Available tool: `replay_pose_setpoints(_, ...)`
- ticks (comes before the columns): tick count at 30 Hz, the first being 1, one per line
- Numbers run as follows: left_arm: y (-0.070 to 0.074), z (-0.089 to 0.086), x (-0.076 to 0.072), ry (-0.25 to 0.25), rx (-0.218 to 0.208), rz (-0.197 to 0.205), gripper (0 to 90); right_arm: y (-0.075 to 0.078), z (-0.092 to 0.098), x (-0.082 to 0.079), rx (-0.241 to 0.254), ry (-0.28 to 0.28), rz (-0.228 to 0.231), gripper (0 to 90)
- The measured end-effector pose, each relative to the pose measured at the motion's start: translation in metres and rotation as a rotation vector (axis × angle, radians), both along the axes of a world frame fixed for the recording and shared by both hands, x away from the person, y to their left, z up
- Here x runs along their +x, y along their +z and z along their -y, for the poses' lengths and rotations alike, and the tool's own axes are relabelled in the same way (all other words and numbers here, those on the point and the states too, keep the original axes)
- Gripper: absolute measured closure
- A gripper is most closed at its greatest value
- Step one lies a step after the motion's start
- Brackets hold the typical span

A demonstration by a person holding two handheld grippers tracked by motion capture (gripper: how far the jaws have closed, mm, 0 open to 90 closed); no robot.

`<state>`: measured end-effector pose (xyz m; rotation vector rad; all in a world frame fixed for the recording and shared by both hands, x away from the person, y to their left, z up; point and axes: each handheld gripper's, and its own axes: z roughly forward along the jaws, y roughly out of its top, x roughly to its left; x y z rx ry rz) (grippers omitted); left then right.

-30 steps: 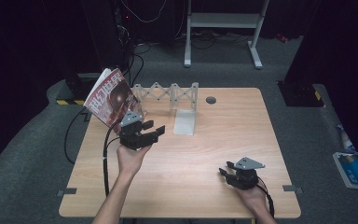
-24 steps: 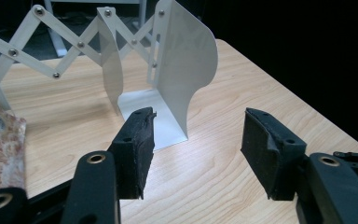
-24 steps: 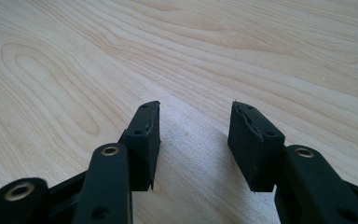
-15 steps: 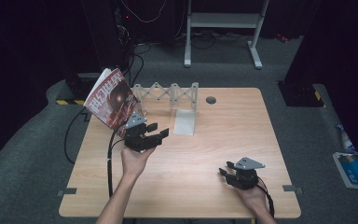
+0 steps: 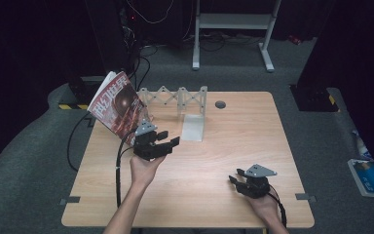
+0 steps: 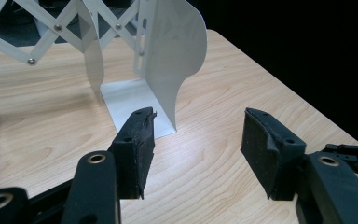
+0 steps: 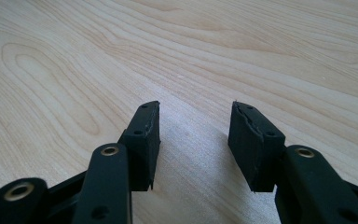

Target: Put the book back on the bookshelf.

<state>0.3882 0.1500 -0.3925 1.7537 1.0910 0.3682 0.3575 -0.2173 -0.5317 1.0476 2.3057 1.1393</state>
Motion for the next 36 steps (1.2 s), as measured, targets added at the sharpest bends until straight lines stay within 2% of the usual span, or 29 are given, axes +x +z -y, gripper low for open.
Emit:
replay_pose_setpoints(13, -0.016, 0.003, -0.002, 0.0, -0.025, -0.034, 44.1, 0.0, 0.0, 0.0, -0.001, 0.001, 0.003, 53.3)
replay_pose_setpoints(27, -0.032, 0.005, -0.005, 0.0, -0.028, -0.062, 44.4, 0.0, 0.0, 0.0, -0.001, 0.0, 0.003, 53.3)
replay_pose_setpoints(36, -0.041, 0.008, -0.008, 0.001, -0.007, -0.071, 44.4, 0.0, 0.0, 0.0, 0.003, -0.002, -0.003, 53.4)
